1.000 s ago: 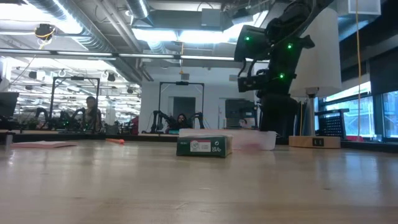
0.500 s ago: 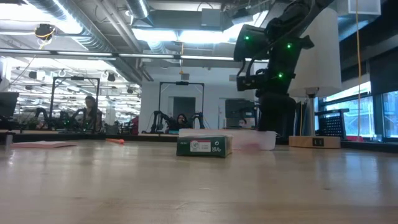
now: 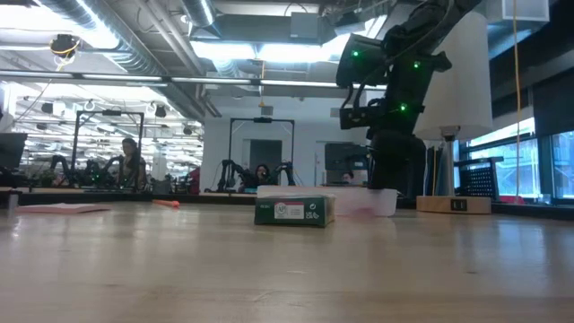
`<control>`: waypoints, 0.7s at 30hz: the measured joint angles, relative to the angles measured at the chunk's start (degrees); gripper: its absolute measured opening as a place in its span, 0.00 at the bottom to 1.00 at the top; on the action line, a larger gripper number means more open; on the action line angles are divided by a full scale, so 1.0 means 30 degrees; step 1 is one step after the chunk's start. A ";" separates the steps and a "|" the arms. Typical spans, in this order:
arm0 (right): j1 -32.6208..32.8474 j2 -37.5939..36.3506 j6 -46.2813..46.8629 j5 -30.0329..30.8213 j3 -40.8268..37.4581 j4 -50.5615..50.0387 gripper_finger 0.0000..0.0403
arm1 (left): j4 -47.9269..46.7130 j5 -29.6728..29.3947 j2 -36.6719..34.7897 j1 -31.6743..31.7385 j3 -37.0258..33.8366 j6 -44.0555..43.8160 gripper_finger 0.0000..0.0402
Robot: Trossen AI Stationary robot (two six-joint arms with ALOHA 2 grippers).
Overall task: Pack school essentials
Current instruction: Put the yellow crayon box into the orange supply box
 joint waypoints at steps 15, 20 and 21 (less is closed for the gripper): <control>0.0029 -0.1852 0.0551 0.0345 0.1223 -0.0491 0.35 | -0.0218 -0.0086 0.0000 0.0005 -0.0007 -0.1092 0.00; 0.0593 -0.3064 0.0328 -0.0840 0.2335 -0.0538 0.35 | -0.1710 -0.0944 0.0000 0.0005 -0.0007 -0.3251 0.00; 0.0771 -0.3292 -0.0044 -0.1360 0.2535 -0.0496 0.35 | -0.2115 -0.1086 0.0000 0.0007 -0.0007 -0.3808 0.00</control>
